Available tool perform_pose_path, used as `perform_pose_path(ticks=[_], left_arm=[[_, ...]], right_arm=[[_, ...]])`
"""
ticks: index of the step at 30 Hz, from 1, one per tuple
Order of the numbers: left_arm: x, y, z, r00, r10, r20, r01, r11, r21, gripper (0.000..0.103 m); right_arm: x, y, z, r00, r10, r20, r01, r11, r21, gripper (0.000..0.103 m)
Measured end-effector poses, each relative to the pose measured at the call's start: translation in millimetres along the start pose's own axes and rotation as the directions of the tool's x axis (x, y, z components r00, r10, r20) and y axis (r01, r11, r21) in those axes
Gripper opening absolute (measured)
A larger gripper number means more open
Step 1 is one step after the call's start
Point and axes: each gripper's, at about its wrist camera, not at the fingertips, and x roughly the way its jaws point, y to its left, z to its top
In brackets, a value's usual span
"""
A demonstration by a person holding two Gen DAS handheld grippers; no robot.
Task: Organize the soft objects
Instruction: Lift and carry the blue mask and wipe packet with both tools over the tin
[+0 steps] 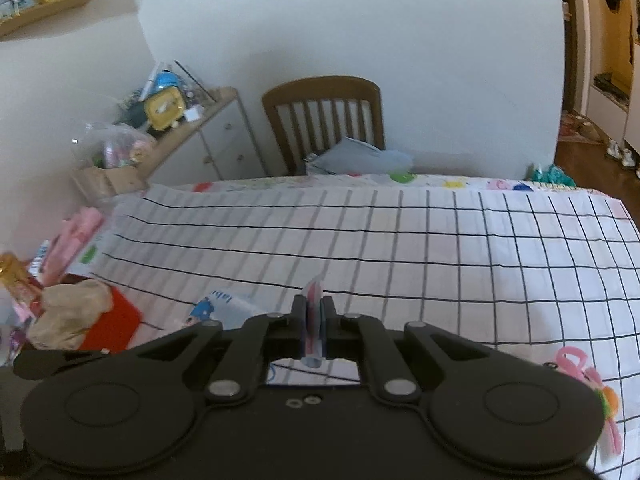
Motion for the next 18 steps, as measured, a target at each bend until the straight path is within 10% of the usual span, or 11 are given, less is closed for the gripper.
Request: perform_pose_path(ticks=[18], left_arm=[[-98.0, 56.7, -19.3, 0.995, 0.08, 0.055, -0.077, 0.995, -0.061, 0.019]], right_arm=[[-41.8, 98.2, -2.0, 0.99, 0.139, 0.03, -0.135, 0.987, -0.09, 0.006]])
